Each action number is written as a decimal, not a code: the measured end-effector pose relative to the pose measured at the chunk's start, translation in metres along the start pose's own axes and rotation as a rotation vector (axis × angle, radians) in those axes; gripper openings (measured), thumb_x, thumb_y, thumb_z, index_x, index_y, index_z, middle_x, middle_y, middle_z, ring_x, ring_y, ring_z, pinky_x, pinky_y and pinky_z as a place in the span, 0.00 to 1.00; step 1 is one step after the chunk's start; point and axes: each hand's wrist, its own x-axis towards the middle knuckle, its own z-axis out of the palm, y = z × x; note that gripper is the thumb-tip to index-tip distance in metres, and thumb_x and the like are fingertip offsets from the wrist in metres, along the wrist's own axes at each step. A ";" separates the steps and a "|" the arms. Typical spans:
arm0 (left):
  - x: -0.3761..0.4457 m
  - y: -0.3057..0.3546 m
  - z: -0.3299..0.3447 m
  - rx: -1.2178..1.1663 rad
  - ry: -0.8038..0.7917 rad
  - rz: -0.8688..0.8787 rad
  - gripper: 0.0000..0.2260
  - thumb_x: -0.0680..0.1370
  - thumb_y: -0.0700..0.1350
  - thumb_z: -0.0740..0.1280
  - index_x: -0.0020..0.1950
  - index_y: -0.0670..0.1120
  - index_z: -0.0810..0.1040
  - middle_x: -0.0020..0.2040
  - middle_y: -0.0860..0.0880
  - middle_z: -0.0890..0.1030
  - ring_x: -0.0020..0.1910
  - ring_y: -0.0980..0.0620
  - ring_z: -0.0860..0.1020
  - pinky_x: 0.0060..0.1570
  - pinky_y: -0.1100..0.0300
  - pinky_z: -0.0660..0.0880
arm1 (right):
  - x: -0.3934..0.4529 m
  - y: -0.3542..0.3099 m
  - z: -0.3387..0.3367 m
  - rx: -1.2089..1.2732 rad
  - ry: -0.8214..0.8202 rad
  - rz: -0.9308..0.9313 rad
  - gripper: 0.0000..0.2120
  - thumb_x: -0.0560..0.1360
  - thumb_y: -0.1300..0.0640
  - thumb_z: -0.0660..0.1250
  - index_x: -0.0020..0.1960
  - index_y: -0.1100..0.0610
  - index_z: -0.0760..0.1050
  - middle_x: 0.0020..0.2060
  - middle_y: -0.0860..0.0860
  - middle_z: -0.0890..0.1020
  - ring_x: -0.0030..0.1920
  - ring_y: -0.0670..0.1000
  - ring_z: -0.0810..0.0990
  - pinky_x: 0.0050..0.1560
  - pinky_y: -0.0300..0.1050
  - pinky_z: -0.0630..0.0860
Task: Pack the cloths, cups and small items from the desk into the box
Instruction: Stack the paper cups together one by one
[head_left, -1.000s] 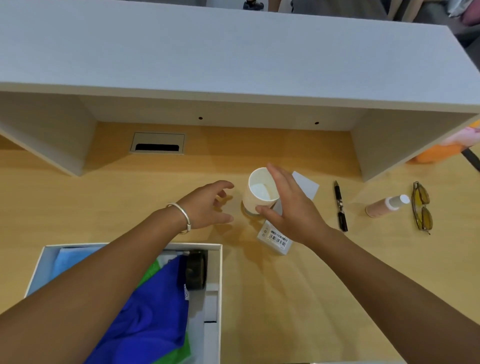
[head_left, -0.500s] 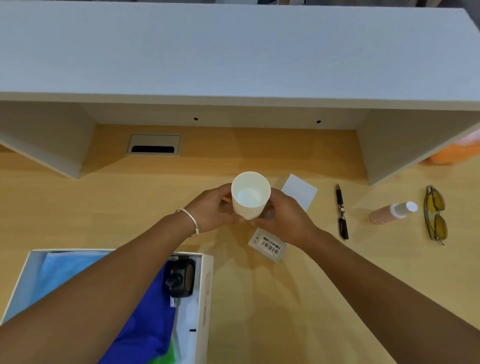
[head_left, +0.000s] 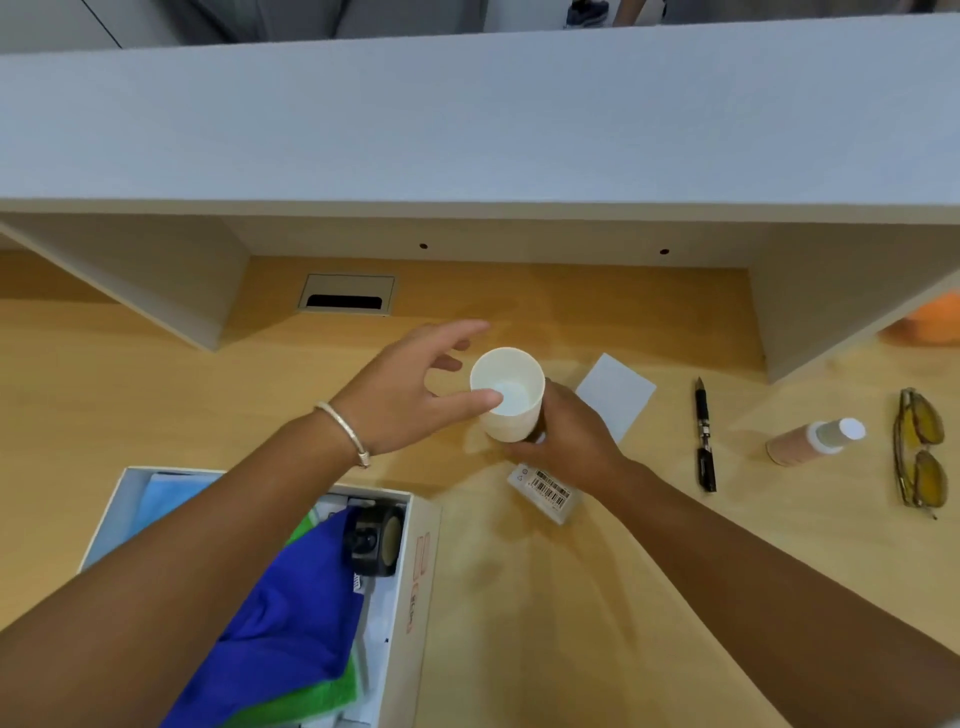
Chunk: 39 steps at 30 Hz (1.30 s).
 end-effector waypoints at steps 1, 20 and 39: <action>0.002 0.004 0.003 0.046 0.022 0.024 0.30 0.68 0.62 0.72 0.68 0.63 0.68 0.61 0.58 0.73 0.57 0.65 0.75 0.47 0.63 0.79 | 0.000 0.001 0.001 -0.005 0.010 -0.010 0.31 0.62 0.43 0.74 0.62 0.40 0.67 0.50 0.36 0.75 0.51 0.41 0.75 0.41 0.37 0.70; -0.083 -0.074 -0.060 0.220 0.137 0.088 0.16 0.82 0.40 0.58 0.69 0.42 0.71 0.68 0.47 0.73 0.67 0.51 0.71 0.67 0.56 0.67 | -0.018 -0.090 0.007 -0.244 0.034 -0.250 0.28 0.65 0.44 0.73 0.62 0.46 0.70 0.52 0.44 0.76 0.50 0.44 0.74 0.44 0.42 0.75; -0.213 -0.199 -0.181 0.154 -0.030 0.144 0.30 0.68 0.60 0.72 0.68 0.55 0.72 0.58 0.57 0.77 0.53 0.62 0.77 0.54 0.60 0.76 | -0.083 -0.250 0.143 -0.474 0.043 -0.192 0.32 0.66 0.52 0.75 0.68 0.53 0.70 0.59 0.53 0.77 0.58 0.55 0.75 0.54 0.52 0.75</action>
